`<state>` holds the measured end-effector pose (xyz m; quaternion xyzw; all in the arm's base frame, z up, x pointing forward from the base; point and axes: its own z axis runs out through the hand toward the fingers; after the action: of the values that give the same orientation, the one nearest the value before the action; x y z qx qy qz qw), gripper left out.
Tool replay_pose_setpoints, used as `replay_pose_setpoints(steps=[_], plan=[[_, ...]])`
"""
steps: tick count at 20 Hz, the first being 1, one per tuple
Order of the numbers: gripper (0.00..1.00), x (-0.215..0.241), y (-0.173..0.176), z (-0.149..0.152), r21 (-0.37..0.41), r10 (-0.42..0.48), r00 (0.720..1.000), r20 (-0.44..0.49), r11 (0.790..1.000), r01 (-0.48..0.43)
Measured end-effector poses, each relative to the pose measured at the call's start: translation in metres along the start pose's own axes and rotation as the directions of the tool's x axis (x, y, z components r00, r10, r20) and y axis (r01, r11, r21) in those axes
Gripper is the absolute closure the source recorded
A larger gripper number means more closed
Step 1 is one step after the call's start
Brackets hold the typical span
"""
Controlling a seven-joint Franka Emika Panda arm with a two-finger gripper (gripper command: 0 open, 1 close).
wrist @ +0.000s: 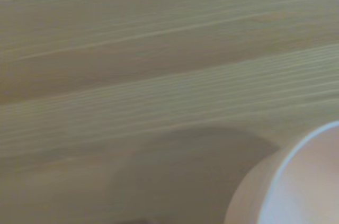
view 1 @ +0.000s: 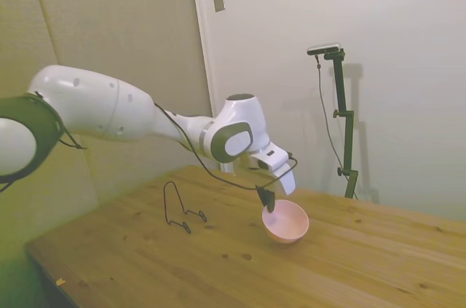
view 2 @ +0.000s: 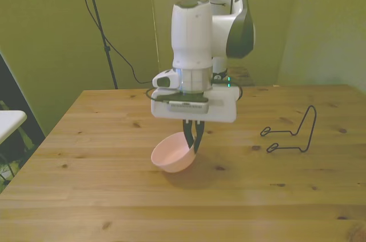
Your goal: Load the bowl
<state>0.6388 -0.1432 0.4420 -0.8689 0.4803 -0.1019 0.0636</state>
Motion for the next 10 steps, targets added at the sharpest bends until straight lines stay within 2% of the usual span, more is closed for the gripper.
replay_pose_setpoints(steps=[2, 5, 6, 8, 10], plan=[[1.00, -0.028, -0.001, -0.030, 0.033, -0.024, 0.999, 0.040, 0.999, 0.023], [1.00, -0.081, -0.012, -0.056, 0.063, -0.070, 0.992, 0.101, 0.996, 0.064], [1.00, -0.113, -0.013, -0.062, 0.067, -0.087, 0.986, 0.141, 0.995, 0.079], [1.00, -0.118, -0.015, -0.059, 0.079, -0.086, 0.984, 0.158, 0.994, 0.074], [1.00, -0.133, -0.025, -0.051, 0.126, -0.097, 0.974, 0.203, 0.989, 0.073]])
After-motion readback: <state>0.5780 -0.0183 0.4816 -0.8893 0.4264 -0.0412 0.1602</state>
